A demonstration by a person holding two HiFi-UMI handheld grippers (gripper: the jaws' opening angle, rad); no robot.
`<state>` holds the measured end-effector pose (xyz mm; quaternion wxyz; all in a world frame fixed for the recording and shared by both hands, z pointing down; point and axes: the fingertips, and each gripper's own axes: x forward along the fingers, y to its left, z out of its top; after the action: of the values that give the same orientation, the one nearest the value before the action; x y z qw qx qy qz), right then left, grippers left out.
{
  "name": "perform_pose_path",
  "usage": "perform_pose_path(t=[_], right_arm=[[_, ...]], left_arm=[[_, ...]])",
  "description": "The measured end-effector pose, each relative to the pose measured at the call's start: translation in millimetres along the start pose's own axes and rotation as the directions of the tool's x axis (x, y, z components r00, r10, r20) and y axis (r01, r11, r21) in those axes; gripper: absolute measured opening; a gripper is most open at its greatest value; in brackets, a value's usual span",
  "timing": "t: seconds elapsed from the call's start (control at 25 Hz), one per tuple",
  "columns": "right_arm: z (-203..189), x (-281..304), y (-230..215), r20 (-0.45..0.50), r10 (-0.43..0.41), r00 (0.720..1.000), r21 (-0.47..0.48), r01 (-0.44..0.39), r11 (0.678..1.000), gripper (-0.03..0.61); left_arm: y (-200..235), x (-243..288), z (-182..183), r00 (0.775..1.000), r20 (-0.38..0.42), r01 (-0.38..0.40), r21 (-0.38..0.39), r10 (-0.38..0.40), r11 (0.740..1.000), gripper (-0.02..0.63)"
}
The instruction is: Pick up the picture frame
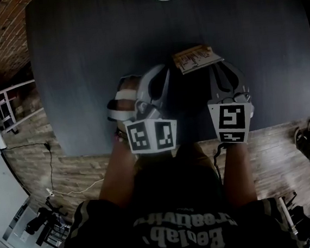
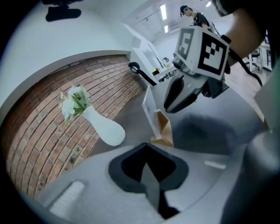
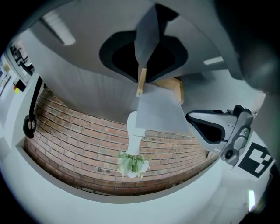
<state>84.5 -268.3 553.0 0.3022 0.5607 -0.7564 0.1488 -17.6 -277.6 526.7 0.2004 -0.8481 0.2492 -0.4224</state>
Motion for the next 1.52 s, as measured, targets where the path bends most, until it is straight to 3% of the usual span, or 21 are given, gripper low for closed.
perform_pose_path(t=[0.08, 0.64, 1.52], right_arm=[[-3.3, 1.2, 0.5, -0.007, 0.013, 1.0, 0.016, -0.013, 1.0, 0.084], [-4.1, 18.1, -1.8, -0.01, 0.014, 1.0, 0.076, -0.013, 0.997, 0.087], [-9.7, 37.1, -0.8, -0.035, 0.061, 0.998, 0.077, -0.058, 0.995, 0.086]], left_arm=[[0.1, 3.2, 0.9, 1.0, -0.002, -0.001, 0.001, 0.001, 1.0, 0.002], [3.7, 13.9, -3.9, 1.0, -0.011, 0.0, -0.005, 0.0, 1.0, 0.002], [-0.8, 32.2, -5.5, 0.999, -0.001, 0.037, -0.012, -0.037, 0.999, 0.002]])
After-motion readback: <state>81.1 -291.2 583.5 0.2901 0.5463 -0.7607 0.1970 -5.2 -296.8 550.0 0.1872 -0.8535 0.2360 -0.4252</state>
